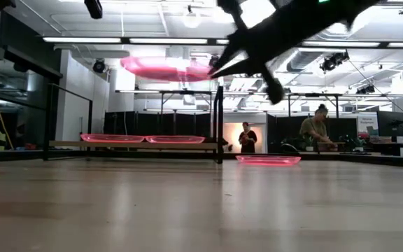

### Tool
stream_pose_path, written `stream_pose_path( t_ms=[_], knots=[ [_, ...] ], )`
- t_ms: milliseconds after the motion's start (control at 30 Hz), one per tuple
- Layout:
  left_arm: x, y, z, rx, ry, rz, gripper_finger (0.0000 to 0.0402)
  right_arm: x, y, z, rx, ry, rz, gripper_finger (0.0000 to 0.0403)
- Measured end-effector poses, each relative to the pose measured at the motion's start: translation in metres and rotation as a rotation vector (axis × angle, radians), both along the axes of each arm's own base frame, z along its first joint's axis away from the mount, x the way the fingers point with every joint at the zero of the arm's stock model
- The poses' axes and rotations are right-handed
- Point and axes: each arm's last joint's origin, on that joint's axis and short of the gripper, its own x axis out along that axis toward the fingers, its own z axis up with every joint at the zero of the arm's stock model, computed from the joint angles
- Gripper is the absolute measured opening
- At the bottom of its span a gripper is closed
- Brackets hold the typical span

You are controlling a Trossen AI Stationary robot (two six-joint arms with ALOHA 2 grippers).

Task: Place and stack plates onto a shelf
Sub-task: Stack the pink plate on top of the pink plate on the shelf

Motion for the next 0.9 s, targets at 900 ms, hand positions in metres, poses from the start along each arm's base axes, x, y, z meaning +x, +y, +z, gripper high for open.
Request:
stream_pose_path(
  t_ms=[900],
  knots=[
    [-0.026, -0.001, 0.025, 0.018, -0.26, -0.089, 0.0111, 0.1, -0.119, -0.021, 0.241, -0.056, -0.73, 0.0]
  ],
)
